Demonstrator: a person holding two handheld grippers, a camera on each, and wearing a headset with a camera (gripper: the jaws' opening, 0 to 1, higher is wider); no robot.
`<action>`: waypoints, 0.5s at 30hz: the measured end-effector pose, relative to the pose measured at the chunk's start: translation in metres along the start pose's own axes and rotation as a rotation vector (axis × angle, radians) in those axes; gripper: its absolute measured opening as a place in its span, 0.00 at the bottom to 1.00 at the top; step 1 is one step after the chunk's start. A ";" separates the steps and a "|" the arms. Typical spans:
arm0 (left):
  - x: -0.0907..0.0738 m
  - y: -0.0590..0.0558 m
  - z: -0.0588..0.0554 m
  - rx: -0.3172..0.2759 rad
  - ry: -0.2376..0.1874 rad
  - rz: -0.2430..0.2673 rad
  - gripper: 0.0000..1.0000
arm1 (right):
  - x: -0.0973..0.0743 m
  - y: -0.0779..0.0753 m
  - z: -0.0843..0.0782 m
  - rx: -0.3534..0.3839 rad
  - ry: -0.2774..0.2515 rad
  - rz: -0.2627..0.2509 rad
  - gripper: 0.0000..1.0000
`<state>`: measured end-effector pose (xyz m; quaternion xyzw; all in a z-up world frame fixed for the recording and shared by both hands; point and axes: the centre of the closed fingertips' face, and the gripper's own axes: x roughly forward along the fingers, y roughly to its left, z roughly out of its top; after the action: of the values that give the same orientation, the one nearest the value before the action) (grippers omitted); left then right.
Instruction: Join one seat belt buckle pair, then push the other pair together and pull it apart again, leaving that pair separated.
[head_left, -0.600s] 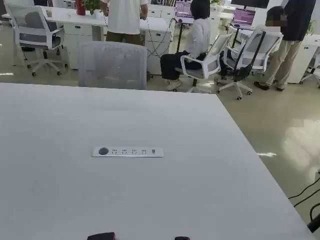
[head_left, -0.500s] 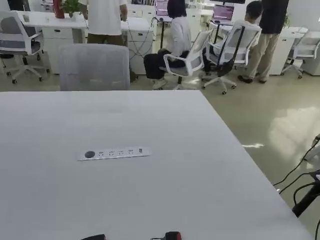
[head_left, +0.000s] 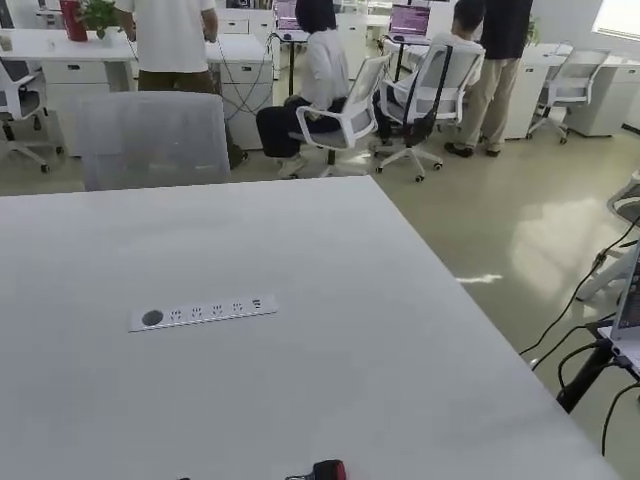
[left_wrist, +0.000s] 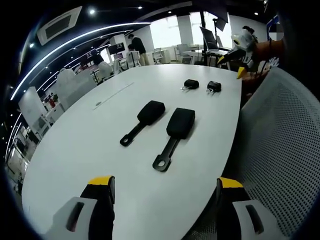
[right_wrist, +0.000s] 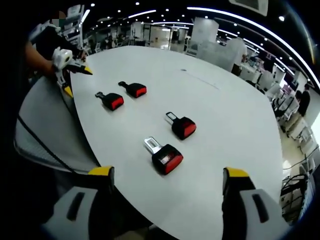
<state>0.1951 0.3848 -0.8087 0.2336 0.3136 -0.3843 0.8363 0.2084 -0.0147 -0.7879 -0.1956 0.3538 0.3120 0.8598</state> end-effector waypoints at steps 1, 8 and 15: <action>0.000 0.000 0.000 0.000 -0.001 0.000 0.84 | 0.000 0.001 0.001 -0.006 0.001 0.001 0.91; -0.002 0.006 0.001 0.006 -0.010 0.024 0.84 | 0.007 0.006 0.006 -0.045 0.005 0.021 0.91; -0.003 0.008 0.003 0.030 -0.021 0.030 0.84 | 0.018 0.018 0.011 -0.119 0.022 0.073 0.91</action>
<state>0.2014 0.3891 -0.8035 0.2470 0.2952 -0.3788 0.8417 0.2118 0.0118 -0.7959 -0.2370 0.3508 0.3614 0.8307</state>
